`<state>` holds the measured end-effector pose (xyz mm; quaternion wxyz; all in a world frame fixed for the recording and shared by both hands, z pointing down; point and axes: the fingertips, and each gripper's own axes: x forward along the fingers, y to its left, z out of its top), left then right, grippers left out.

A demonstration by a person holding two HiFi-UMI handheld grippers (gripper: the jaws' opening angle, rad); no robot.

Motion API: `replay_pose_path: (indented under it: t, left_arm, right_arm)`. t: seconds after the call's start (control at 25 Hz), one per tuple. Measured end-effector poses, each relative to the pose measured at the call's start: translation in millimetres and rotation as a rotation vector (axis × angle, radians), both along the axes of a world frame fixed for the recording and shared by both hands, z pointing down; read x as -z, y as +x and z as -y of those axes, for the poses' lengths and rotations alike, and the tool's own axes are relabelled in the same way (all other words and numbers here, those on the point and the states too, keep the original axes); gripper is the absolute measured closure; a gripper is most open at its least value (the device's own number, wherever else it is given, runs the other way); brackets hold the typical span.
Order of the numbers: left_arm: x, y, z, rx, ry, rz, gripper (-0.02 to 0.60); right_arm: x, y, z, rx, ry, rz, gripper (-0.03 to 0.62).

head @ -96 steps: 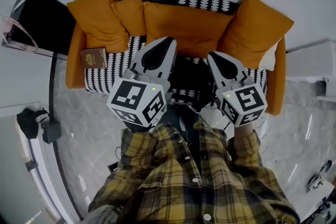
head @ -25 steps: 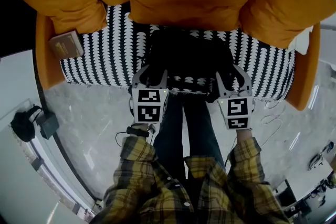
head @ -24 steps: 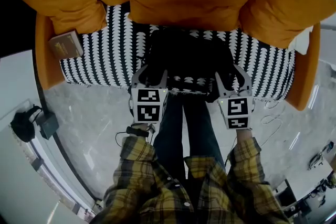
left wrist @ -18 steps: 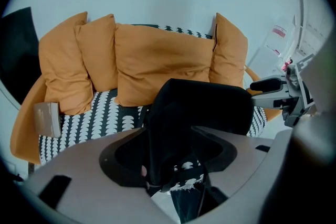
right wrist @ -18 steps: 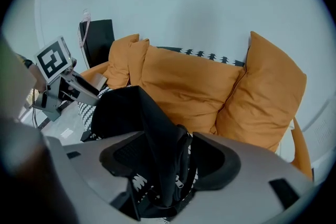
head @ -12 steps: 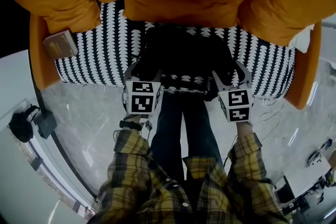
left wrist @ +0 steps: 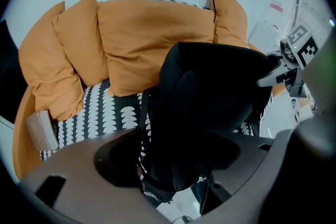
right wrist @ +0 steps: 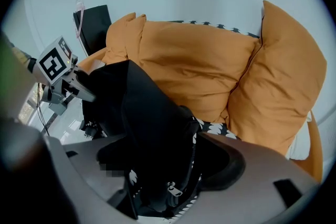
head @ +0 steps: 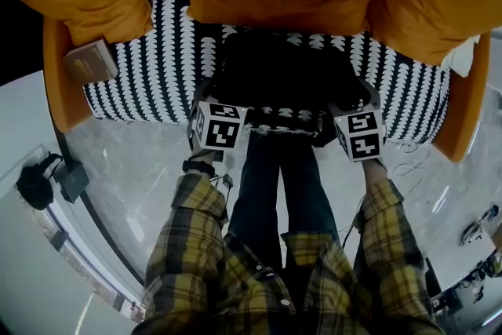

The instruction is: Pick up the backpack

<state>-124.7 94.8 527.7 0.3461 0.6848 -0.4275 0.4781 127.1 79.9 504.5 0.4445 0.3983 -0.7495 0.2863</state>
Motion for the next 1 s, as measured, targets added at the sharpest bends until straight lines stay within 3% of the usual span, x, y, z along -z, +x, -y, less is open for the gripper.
replay_pose_path:
  t: [0.28, 0.72, 1.0]
  left_arm:
    - [-21.8, 1.4, 3.1, 0.013, -0.05, -0.03, 0.264]
    - [-56.0, 23.5, -1.5, -0.054, -0.124, -0.013, 0.272]
    - [-45.0, 33.6, -7.8, -0.058, -0.102, -0.016, 0.395]
  right_arm:
    - [-19.5, 0.0, -0.7, -0.012, -0.031, -0.021, 0.276]
    - [-49.7, 9.4, 1.0, -0.027, -0.094, -0.042, 0.293]
    - [-46.3, 4.2, -7.1, -0.039, -0.116, -0.021, 0.385]
